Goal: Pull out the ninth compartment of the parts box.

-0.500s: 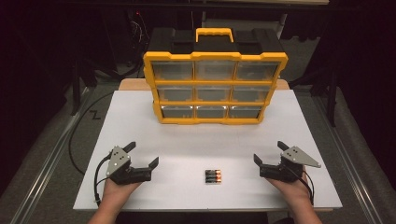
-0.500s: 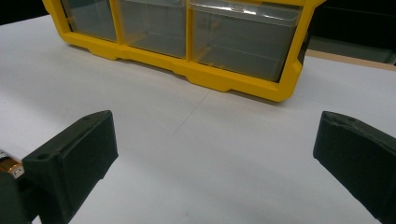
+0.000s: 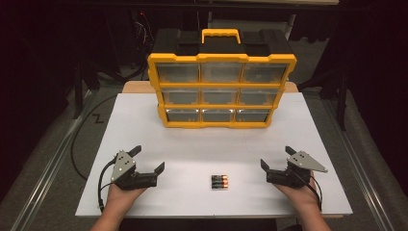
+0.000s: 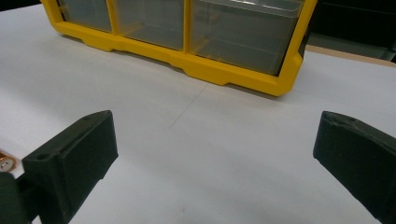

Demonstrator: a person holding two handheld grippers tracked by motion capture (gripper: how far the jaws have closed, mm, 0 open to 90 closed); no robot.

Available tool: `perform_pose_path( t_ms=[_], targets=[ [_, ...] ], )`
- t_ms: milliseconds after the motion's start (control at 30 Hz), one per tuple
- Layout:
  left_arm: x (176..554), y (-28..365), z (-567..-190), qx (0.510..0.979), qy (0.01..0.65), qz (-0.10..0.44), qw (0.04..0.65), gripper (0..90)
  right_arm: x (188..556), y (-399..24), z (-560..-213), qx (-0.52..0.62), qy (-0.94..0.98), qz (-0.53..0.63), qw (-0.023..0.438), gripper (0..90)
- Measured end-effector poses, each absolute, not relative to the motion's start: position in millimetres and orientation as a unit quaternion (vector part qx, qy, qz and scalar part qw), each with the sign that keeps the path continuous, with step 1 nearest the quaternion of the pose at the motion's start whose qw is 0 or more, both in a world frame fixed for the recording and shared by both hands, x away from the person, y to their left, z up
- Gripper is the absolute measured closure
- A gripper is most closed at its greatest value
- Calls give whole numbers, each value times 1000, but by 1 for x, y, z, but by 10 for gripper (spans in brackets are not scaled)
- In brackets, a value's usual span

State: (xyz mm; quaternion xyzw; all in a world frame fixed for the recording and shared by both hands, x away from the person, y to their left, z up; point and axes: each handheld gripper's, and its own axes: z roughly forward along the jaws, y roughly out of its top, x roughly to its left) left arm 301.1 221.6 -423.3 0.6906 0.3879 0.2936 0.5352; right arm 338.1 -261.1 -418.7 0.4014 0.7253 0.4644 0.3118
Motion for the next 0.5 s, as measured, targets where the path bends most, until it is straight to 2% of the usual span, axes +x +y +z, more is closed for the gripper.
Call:
perform_pose_path(
  t_ms=[500],
  targets=[
    [304, 222, -425, 691, 393, 290, 534, 2, 345, -257, -421, 405, 728, 454, 316, 10]
  ],
)
